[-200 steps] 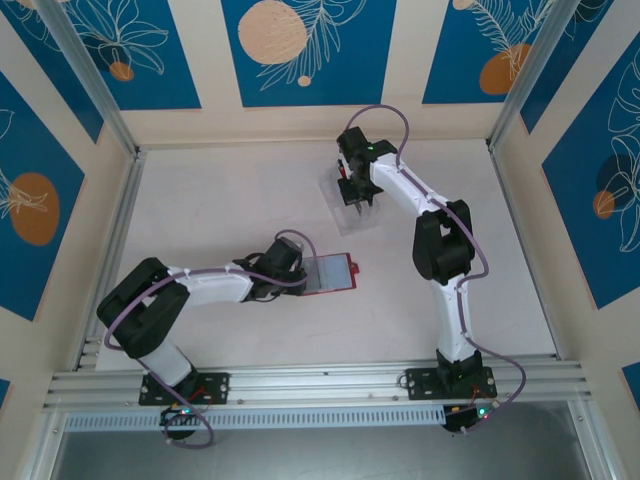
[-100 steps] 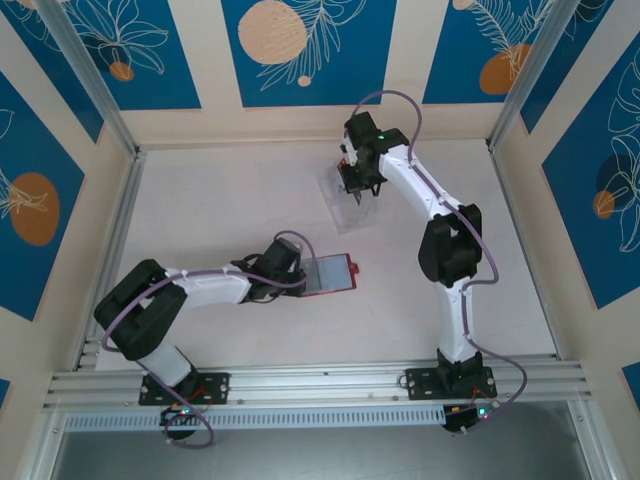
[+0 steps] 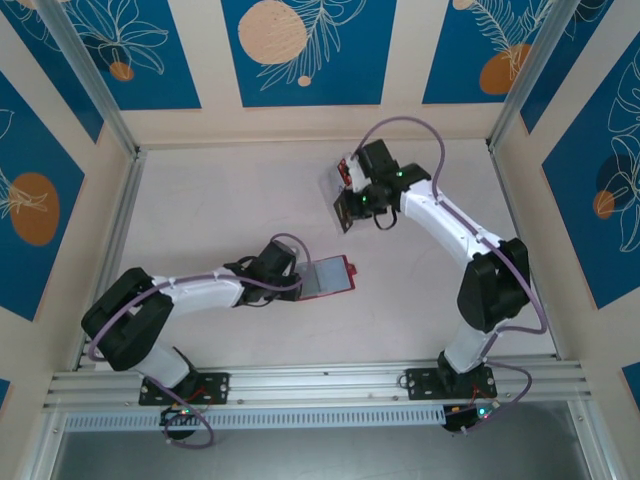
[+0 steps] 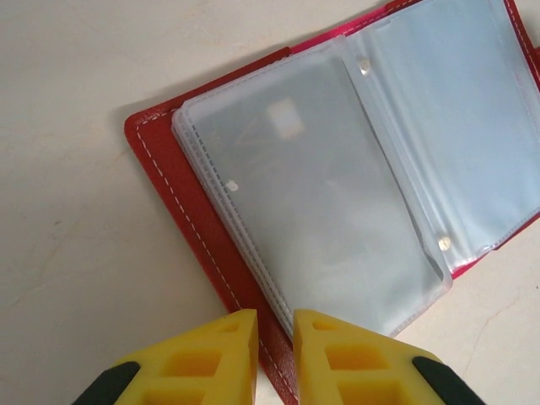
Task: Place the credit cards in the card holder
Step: Pick up the credit card from the storage box, then insert the credit card into the card slot.
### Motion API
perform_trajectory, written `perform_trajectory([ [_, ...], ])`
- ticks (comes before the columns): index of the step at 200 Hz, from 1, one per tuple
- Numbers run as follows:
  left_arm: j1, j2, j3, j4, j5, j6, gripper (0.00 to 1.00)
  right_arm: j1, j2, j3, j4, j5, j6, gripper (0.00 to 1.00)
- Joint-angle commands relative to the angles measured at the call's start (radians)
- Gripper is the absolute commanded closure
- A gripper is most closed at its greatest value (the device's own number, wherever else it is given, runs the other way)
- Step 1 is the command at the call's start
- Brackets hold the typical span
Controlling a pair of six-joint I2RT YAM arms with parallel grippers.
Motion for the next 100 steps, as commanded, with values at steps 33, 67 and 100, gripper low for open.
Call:
perform_trajectory([
  [33, 0.002, -0.063, 0.016, -0.058, 0.009, 0.019, 0.80, 0.035, -0.107, -0.334, 0.355, -0.185, 0.167, 1.00],
  [67, 0.000, -0.064, 0.055, -0.084, -0.001, 0.031, 0.73, 0.035, -0.117, -0.448, 0.484, -0.232, 0.211, 1.00],
  [100, -0.005, 0.004, 0.115, -0.098, 0.002, 0.046, 0.72, 0.035, -0.093, -0.465, 0.514, -0.247, 0.229, 1.00],
])
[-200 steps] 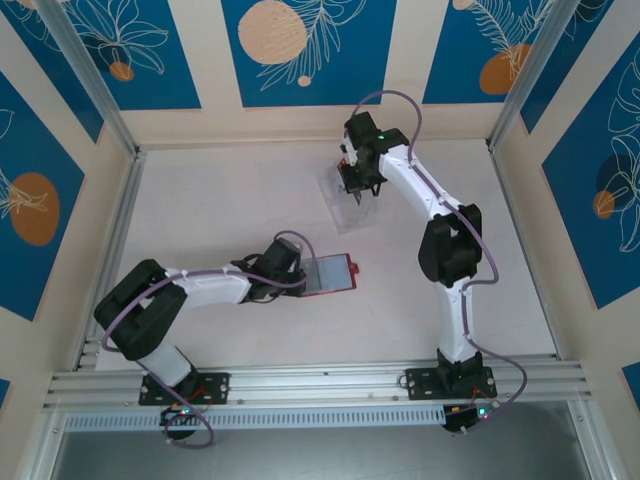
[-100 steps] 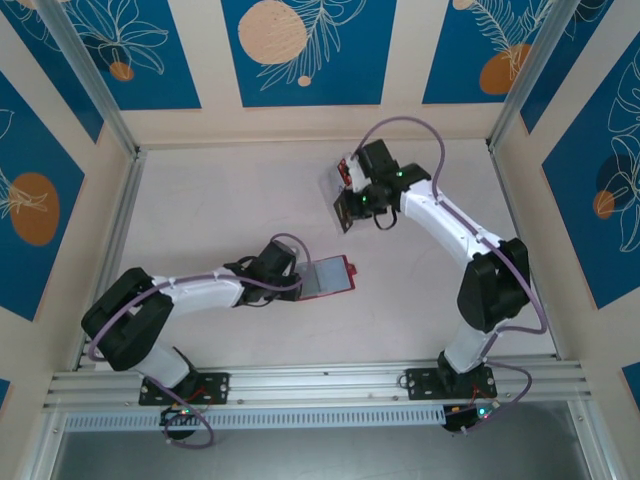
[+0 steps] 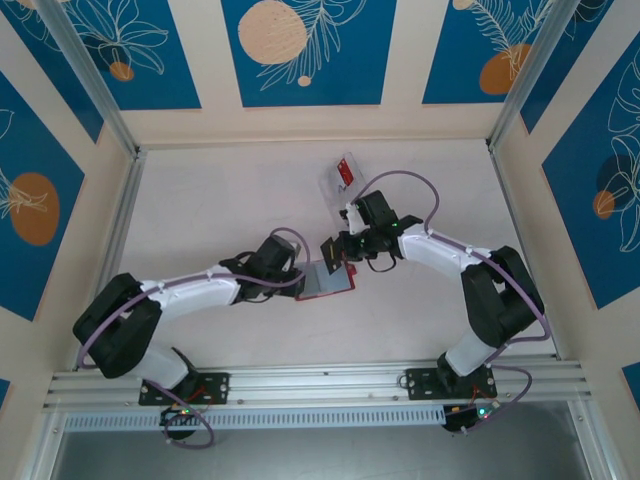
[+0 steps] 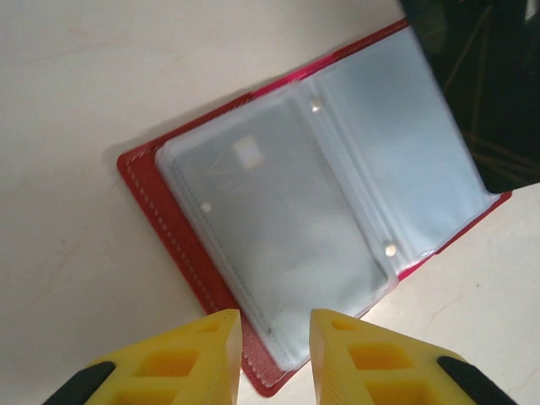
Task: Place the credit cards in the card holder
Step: Insert the credit card into the card slot.
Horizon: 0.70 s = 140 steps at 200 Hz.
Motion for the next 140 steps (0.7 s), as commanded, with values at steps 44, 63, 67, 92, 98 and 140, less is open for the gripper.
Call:
perform_trajectory([
  [44, -0.013, 0.111, 0.089, -0.073, -0.036, 0.042, 0.71, 0.000, 0.013, -0.007, 0.096, -0.058, 0.038, 1.00],
  [63, -0.014, 0.131, 0.075, -0.069, -0.038, 0.039, 0.72, -0.001, 0.024, -0.001, 0.094, -0.061, 0.035, 1.00],
  [67, -0.015, 0.134, 0.072, -0.067, -0.039, 0.037, 0.71, -0.001, 0.025, -0.001, 0.094, -0.063, 0.035, 1.00],
  [92, -0.021, 0.146, 0.055, -0.070, -0.064, 0.031, 0.73, 0.000, 0.038, 0.004, 0.094, -0.065, 0.033, 1.00],
  [98, -0.021, 0.144, 0.050, -0.072, -0.070, 0.029, 0.74, -0.001, 0.040, 0.005, 0.096, -0.067, 0.035, 1.00],
  [140, -0.022, 0.132, 0.017, -0.073, -0.087, 0.021, 0.79, 0.001, 0.064, -0.006, 0.136, -0.082, 0.048, 1.00],
])
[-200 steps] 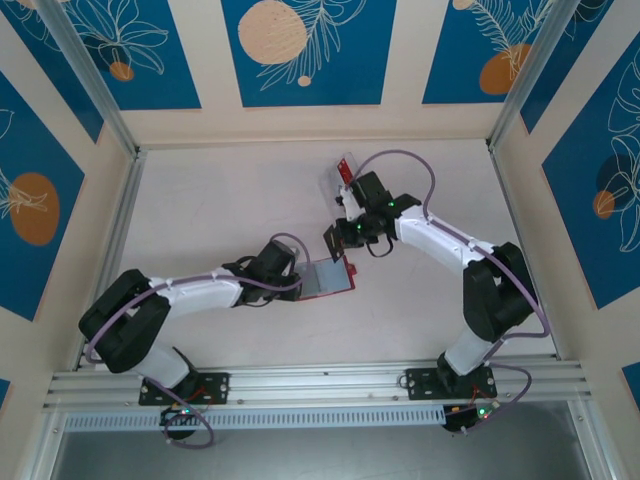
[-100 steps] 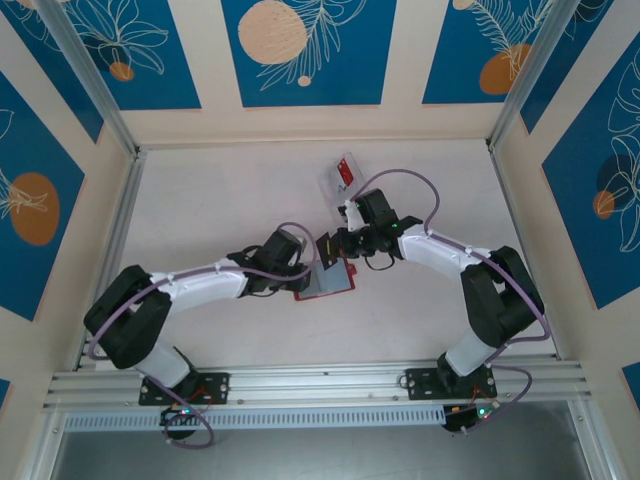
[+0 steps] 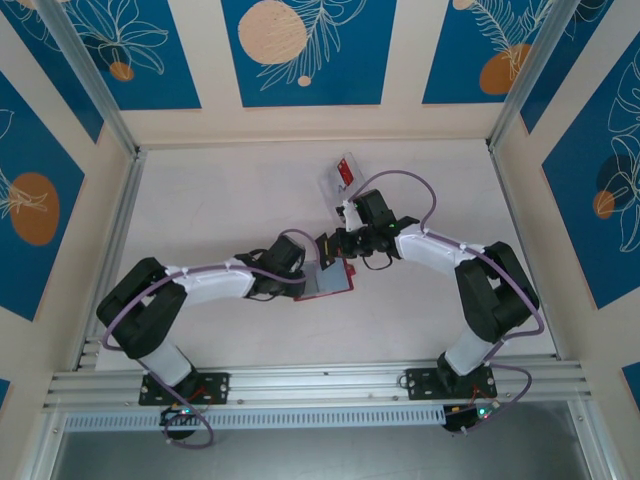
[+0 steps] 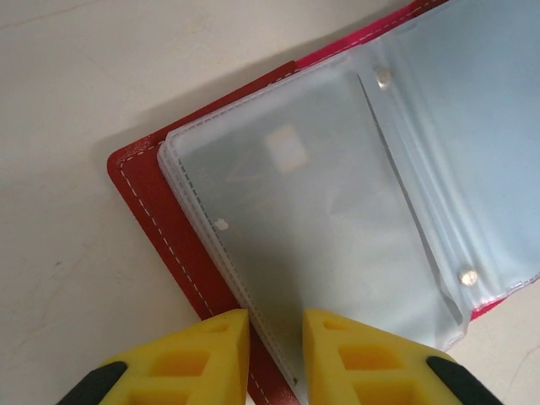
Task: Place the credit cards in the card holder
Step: Insert the credit card into the card slot.
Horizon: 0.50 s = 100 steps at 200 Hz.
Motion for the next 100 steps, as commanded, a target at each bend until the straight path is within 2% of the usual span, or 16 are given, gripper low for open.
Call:
perform_trajectory([
  [1, -0.006, -0.004, -0.038, -0.033, -0.037, -0.003, 0.79, 0.001, 0.026, -0.005, 0.033, -0.037, 0.021, 1.00],
  [38, -0.012, -0.005, -0.054, -0.023, -0.031, -0.012, 0.81, 0.004, 0.053, -0.041, 0.129, -0.069, 0.065, 1.00],
  [100, -0.016, -0.005, -0.057, -0.022, -0.031, -0.015, 0.82, 0.014, 0.065, -0.137, 0.287, -0.038, 0.129, 1.00],
])
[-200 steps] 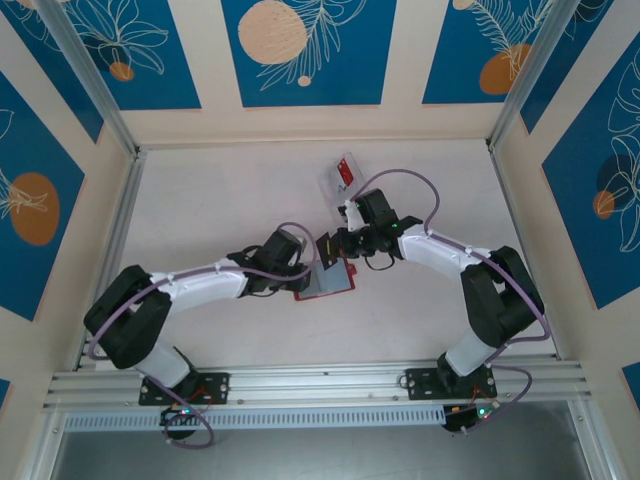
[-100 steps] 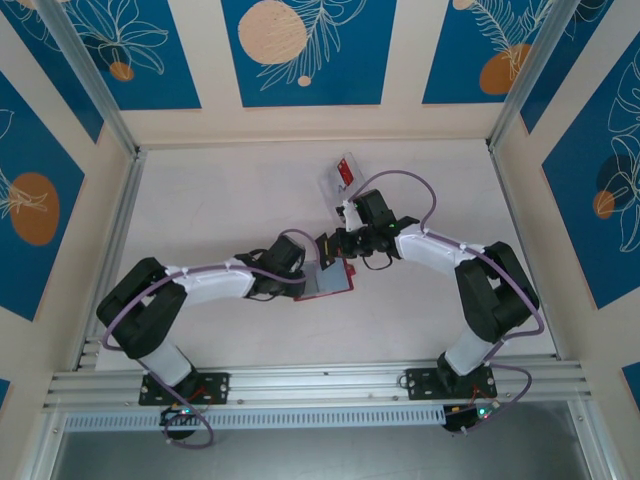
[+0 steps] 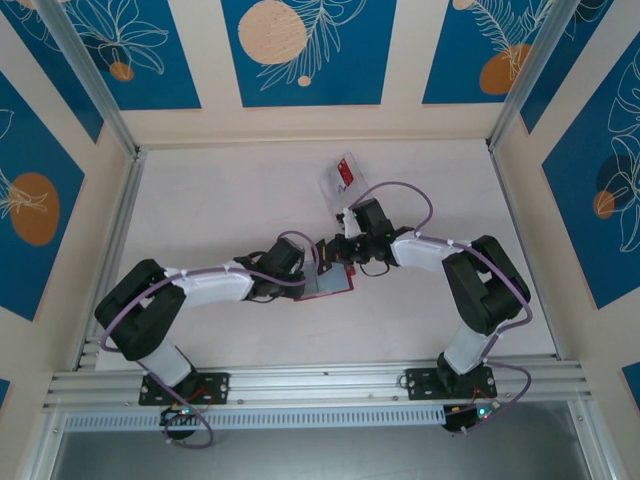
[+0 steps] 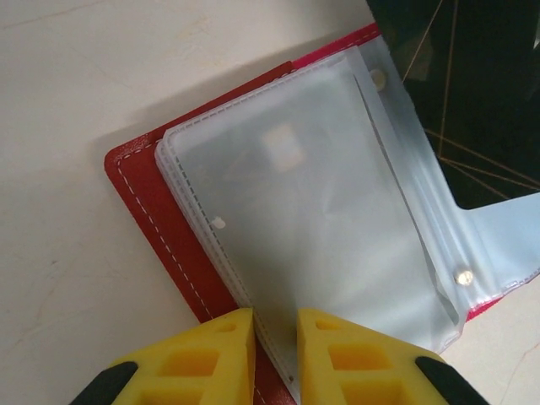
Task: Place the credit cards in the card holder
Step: Insert the credit card into the card slot.
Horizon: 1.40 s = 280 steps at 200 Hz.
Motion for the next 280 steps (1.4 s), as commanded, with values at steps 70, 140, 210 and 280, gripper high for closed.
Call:
perform_trajectory([
  [70, -0.010, 0.004, -0.030, -0.060, -0.024, -0.009, 0.82, 0.019, 0.036, -0.067, 0.145, -0.031, 0.088, 1.00],
  [140, -0.010, -0.005, -0.033, -0.066, -0.029, -0.007, 0.82, 0.020, 0.023, -0.067, 0.112, 0.020, 0.058, 1.00],
  [210, -0.011, -0.001, -0.031, -0.064, -0.028, -0.010, 0.82, 0.023, 0.024, -0.067, 0.109, 0.021, 0.048, 1.00],
  [280, -0.011, 0.006, -0.025, -0.067, -0.024, -0.012, 0.82, 0.013, 0.021, -0.071, 0.100, 0.030, 0.031, 1.00],
])
